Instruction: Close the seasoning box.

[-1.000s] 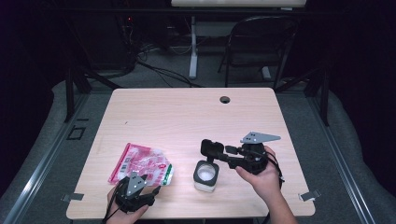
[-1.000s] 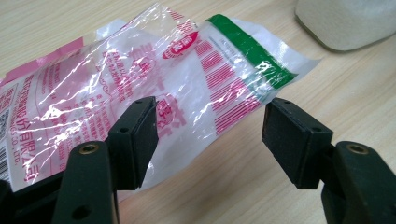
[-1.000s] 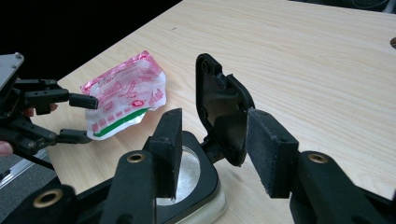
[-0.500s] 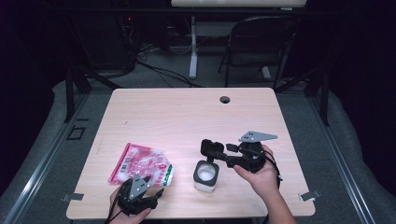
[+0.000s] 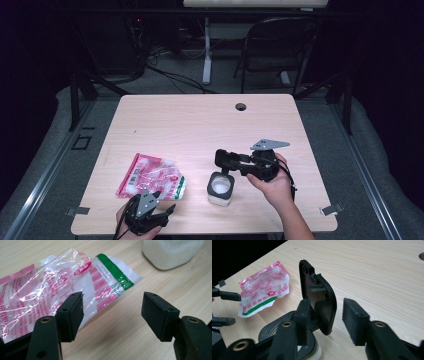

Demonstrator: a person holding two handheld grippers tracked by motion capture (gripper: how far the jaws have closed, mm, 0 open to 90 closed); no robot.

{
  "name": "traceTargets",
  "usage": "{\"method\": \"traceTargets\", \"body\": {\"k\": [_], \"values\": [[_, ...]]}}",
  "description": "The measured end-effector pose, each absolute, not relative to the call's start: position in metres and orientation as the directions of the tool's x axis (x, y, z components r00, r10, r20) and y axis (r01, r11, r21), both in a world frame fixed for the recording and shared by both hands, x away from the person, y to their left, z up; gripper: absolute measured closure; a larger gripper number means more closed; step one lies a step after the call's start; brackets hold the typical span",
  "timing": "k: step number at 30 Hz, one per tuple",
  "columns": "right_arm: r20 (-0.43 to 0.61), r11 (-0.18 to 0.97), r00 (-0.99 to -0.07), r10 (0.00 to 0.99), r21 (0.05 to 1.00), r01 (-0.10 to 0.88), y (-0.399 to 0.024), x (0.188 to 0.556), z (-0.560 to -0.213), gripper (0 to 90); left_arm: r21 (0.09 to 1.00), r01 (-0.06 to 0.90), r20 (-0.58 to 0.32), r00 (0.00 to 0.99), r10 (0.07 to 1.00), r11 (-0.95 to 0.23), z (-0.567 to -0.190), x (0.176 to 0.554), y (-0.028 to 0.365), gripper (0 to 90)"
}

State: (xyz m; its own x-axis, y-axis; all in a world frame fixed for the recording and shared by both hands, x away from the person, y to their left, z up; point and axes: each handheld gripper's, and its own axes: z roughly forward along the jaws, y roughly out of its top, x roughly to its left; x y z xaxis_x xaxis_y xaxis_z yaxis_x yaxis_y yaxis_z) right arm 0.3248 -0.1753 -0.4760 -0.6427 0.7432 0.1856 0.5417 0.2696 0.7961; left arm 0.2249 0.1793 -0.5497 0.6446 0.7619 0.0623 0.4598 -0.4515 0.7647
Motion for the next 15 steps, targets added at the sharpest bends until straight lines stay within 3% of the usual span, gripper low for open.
{"method": "traceTargets", "body": {"k": [7,15], "values": [[0.151,0.303,-0.659,0.737,0.798,0.521,-0.1731,0.3255,-0.4759,78.1,0.768,0.460,0.062,0.639,0.767,-0.445,-0.5470,0.2228,0.1816,34.2],[0.148,0.315,-0.676,0.722,0.800,0.511,-0.1754,0.3262,-0.4752,80.5,0.774,0.458,0.059,0.636,0.770,-0.438,-0.5442,0.2220,0.1830,34.3]]}}
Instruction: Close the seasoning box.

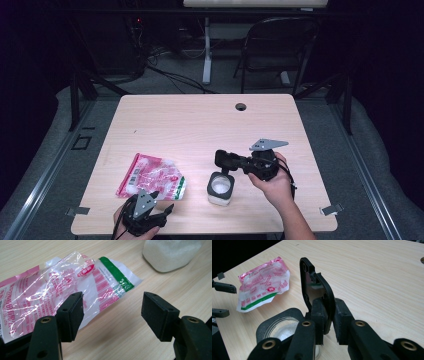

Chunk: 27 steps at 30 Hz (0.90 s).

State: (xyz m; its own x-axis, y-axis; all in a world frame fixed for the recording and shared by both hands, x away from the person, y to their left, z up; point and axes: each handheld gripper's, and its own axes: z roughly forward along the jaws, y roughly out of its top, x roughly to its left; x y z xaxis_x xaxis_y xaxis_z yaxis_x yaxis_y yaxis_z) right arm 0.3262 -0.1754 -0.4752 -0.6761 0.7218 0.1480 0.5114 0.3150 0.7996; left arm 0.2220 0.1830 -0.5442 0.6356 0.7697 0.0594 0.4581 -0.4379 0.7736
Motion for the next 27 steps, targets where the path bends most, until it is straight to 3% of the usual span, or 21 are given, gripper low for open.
{"method": "traceTargets", "body": {"k": [27], "values": [[0.057,0.392,-0.702,0.710,0.797,0.460,-0.169,0.313,-0.470,80.2,0.788,0.449,0.059,0.627,0.777,-0.422,-0.537,0.225,0.187,34.6]]}}
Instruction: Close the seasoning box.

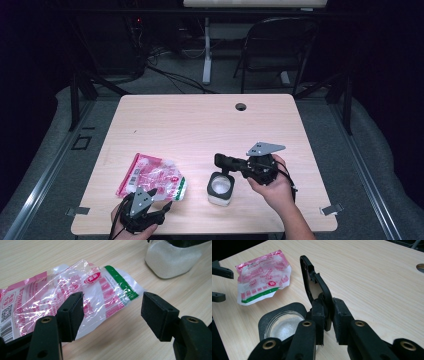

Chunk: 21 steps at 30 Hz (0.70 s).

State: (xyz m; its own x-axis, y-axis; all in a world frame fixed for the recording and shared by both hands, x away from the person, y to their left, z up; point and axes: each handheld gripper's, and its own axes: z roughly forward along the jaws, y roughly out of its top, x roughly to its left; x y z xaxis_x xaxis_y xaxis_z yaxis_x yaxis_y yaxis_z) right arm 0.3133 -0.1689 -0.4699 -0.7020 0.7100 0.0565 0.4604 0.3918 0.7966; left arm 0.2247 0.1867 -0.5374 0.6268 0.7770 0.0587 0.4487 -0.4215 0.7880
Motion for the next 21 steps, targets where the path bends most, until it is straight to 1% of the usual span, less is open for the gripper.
{"method": "traceTargets", "body": {"k": [11,21], "values": [[0.092,0.379,-0.722,0.686,0.802,0.462,-0.1668,0.3075,-0.4692,75.8,0.792,0.452,0.051,0.621,0.782,-0.410,-0.5358,0.2277,0.1892,34.9],[0.097,0.392,-0.744,0.661,0.801,0.453,-0.1639,0.3028,-0.4703,70.0,0.798,0.450,0.049,0.614,0.788,-0.400,-0.5340,0.2316,0.1914,34.9]]}}
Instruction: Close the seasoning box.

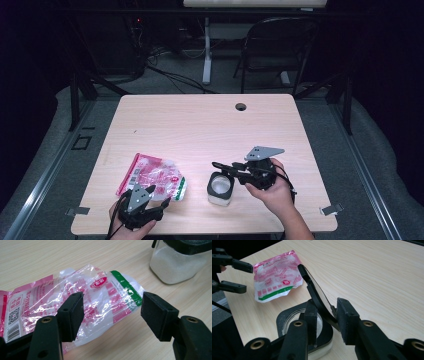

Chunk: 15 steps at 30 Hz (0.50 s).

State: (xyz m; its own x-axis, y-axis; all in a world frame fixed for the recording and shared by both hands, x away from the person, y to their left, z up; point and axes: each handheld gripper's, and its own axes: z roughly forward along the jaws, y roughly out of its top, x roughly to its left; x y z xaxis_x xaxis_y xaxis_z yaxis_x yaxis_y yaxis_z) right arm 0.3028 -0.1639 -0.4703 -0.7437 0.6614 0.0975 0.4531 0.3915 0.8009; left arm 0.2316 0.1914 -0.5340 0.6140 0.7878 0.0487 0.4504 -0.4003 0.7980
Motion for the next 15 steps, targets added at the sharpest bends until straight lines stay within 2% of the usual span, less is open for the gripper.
{"method": "traceTargets", "body": {"k": [8,15], "values": [[0.090,0.410,-0.764,0.639,0.800,0.437,-0.158,0.295,-0.473,62.1,0.803,0.447,0.048,0.611,0.790,-0.394,-0.533,0.235,0.192,34.9],[0.047,0.476,-0.798,0.601,0.782,0.404,-0.148,0.289,-0.479,51.9,0.807,0.447,0.043,0.608,0.793,-0.386,-0.532,0.238,0.194,34.9]]}}
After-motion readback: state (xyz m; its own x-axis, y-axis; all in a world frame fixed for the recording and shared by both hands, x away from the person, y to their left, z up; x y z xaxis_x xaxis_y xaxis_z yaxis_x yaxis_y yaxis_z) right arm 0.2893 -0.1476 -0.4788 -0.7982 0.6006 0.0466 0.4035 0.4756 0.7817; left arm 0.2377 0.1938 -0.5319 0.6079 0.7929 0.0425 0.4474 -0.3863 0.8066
